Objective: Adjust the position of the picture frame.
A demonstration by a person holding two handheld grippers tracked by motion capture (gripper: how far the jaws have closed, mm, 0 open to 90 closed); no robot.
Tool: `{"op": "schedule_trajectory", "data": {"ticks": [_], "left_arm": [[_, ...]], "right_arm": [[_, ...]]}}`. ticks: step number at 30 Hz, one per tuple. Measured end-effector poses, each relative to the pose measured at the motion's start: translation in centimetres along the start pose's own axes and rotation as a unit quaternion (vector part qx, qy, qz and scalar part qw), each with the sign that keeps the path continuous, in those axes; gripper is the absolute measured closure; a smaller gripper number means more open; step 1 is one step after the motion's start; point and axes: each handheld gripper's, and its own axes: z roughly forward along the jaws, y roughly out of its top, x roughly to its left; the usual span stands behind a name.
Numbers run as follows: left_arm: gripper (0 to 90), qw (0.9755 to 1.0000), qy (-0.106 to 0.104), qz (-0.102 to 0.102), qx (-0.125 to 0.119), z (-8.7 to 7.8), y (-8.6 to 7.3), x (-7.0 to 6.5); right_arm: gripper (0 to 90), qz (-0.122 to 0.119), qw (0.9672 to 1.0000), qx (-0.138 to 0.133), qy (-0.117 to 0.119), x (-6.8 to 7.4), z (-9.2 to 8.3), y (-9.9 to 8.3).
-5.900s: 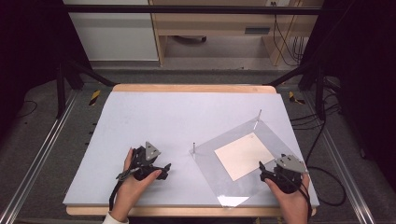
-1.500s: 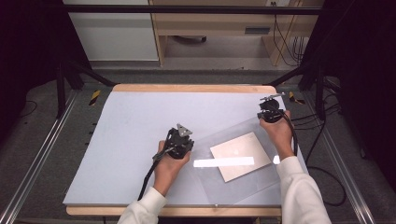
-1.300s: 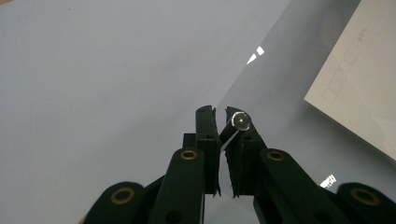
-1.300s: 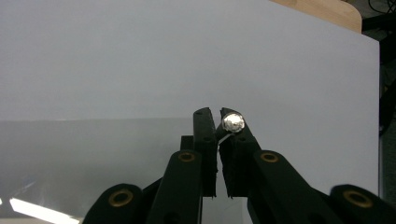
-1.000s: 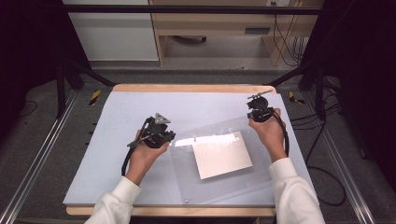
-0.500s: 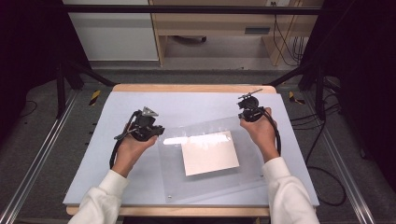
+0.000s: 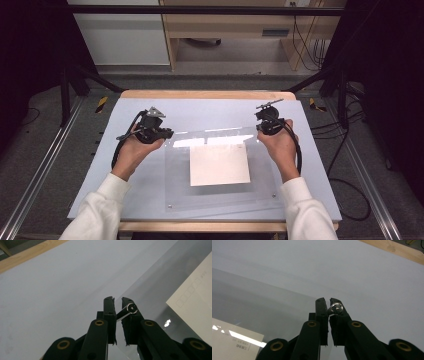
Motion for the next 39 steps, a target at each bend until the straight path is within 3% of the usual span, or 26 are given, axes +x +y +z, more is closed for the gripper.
{"op": "schedule_trajectory", "data": {"ticks": [3, 7, 16, 25, 31, 39], "left_arm": [[81.4, 1.0000, -0.001, -0.001, 0.006, 0.1, 0.1, 0.2], [81.4, 0.9997, -0.007, 0.020, 0.012, 0.4, 0.0, 0.8], [81.4, 0.9989, -0.024, 0.037, 0.017, 2.4, -1.3, 0.9], [81.6, 0.9983, -0.027, 0.049, 0.018, 3.8, -2.7, 1.0], [81.9, 0.9989, -0.027, 0.033, 0.019, 4.4, -3.3, 0.6], [82.7, 0.9981, -0.029, 0.047, 0.028, 5.4, -3.2, 0.6]], "right_arm": [[85.7, 0.004, 1.0000, 0.002, 0.004, 0.1, 0.1, -0.4], [85.7, 0.005, 0.9999, 0.007, 0.005, 0.5, 0.4, -0.8], [85.7, 0.009, 0.9994, 0.032, 0.006, 1.3, 1.9, -2.1], [85.6, -0.001, 0.9995, 0.029, 0.008, 1.6, 2.8, -2.8], [85.6, -0.002, 0.9995, 0.031, 0.007, 1.7, 3.4, -3.0], [85.6, 0.007, 0.9995, 0.028, 0.009, 1.6, 3.9, -3.9]]}}
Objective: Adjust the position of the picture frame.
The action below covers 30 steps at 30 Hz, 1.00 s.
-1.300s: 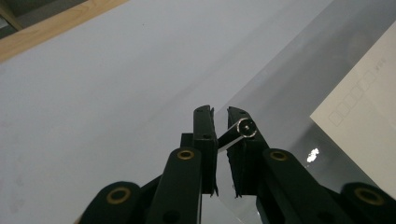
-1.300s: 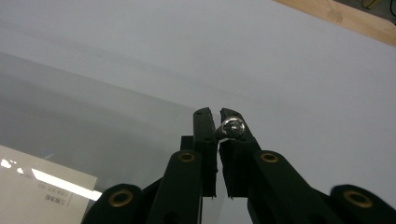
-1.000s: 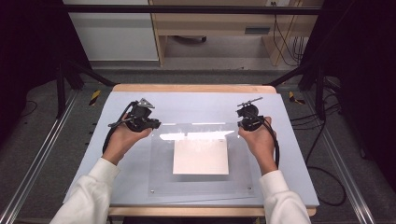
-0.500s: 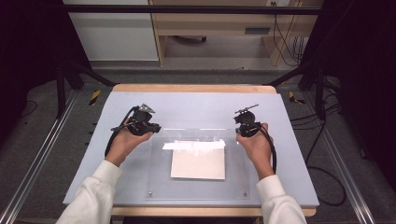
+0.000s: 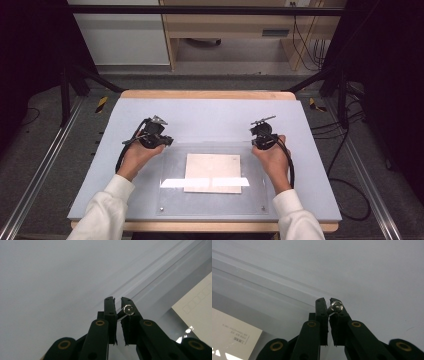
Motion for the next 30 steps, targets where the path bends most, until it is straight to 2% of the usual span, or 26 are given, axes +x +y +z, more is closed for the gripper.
{"op": "schedule_trajectory", "data": {"ticks": [6, 14, 30], "left_arm": [[83.0, 0.9999, -0.001, 0.014, -0.001, 0.7, -0.1, 0.1], [83.4, 0.9999, 0.003, 0.011, 0.003, 1.1, -0.3, -0.1], [83.7, 0.9998, 0.001, 0.021, 0.007, 1.6, -0.5, 0.0]], "right_arm": [[85.6, 0.001, 1.0000, 0.003, 0.006, -0.3, 0.5, -0.5], [85.6, 0.005, 0.9999, 0.003, 0.010, -0.4, 1.0, -0.7], [85.5, 0.004, 0.9999, 0.000, 0.016, -0.6, 1.5, -1.0]]}}
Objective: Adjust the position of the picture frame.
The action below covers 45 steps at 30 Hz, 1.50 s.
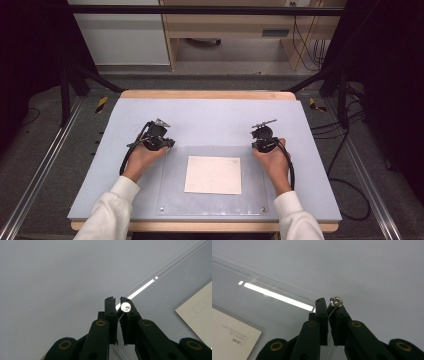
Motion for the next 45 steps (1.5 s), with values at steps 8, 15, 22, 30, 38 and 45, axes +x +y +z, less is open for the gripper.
{"op": "schedule_trajectory", "data": {"ticks": [8, 15, 22, 30, 38, 45], "left_arm": [[83.7, 1.0000, 0.004, -0.004, -0.001, 0.0, 0.0, -0.1], [83.7, 1.0000, 0.007, -0.001, 0.002, -0.1, 0.0, -0.2], [83.8, 0.9999, 0.013, -0.001, 0.003, -0.1, 0.0, -0.3], [58.6, 0.9975, 0.066, -0.018, -0.015, -1.5, -0.4, -1.8], [41.2, 0.9841, 0.113, -0.114, -0.076, -2.8, -0.6, -4.4], [37.8, 0.9799, 0.141, -0.119, -0.077, -3.3, 0.0, -5.0]], "right_arm": [[85.5, -0.001, 1.0000, -0.001, 0.004, -0.1, 0.1, 0.0], [85.4, -0.003, 1.0000, -0.006, 0.007, -0.1, 0.2, -0.1], [85.3, -0.006, 0.9999, -0.009, 0.009, -0.2, 0.2, -0.2], [65.9, -0.022, 0.9963, -0.080, 0.021, -0.6, -1.0, -0.8], [62.8, -0.028, 0.9899, -0.137, 0.023, -1.1, -2.0, -2.2], [70.4, -0.033, 0.9843, -0.171, 0.027, -1.3, -2.5, -2.2]]}}
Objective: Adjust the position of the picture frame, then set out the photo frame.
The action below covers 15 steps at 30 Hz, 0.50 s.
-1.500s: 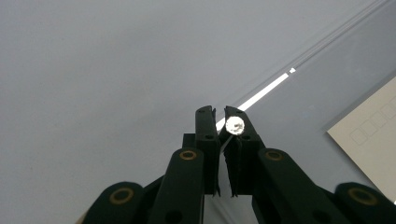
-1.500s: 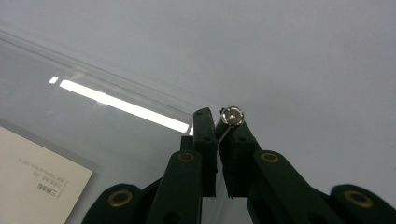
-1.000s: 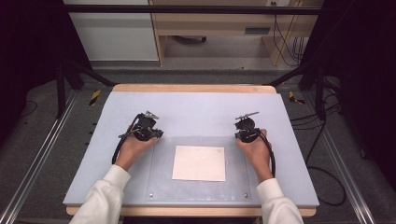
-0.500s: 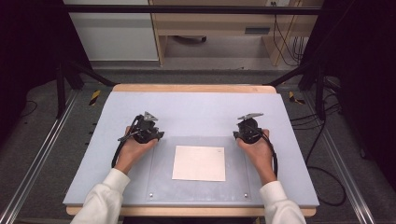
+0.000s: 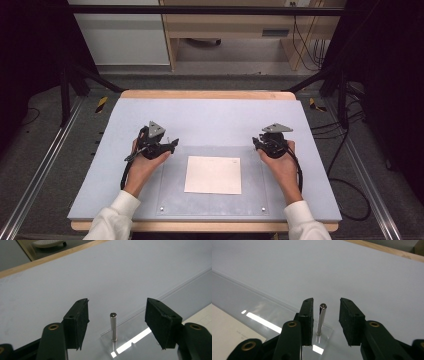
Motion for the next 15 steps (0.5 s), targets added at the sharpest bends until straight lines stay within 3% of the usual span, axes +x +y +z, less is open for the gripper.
{"op": "schedule_trajectory", "data": {"ticks": [3, 4, 7, 8, 9, 11, 15], "left_arm": [[49.5, 0.9999, 0.009, 0.002, 0.006, -0.2, 0.0, -0.3], [49.5, 0.9999, 0.009, 0.006, 0.000, -0.2, 0.0, -0.2], [56.6, 0.9999, 0.008, -0.013, 0.005, -0.1, -0.1, -0.7], [57.0, 0.9999, 0.009, -0.007, 0.004, -0.1, -0.2, -0.7], [63.8, 0.9999, 0.011, 0.004, 0.002, -0.2, -0.2, -0.6], [65.9, 0.9998, 0.014, -0.017, -0.002, -0.2, -0.3, -1.0], [70.3, 0.9996, 0.020, -0.021, 0.000, -0.2, -0.4, -1.1]], "right_arm": [[75.7, -0.006, 1.0000, 0.004, -0.003, 0.2, -0.1, 0.1], [75.7, -0.006, 1.0000, 0.004, -0.003, 0.2, -0.1, 0.1], [80.2, -0.006, 0.9999, 0.009, -0.005, 0.1, 0.1, 0.1], [82.6, -0.004, 1.0000, 0.008, -0.001, 0.1, 0.1, 0.1], [84.6, -0.008, 0.9999, 0.006, 0.002, 0.2, 0.0, 0.1], [85.0, -0.010, 0.9999, 0.007, 0.003, 0.3, 0.0, 0.1], [85.2, -0.009, 0.9999, 0.006, 0.005, 0.3, 0.0, 0.1]]}}
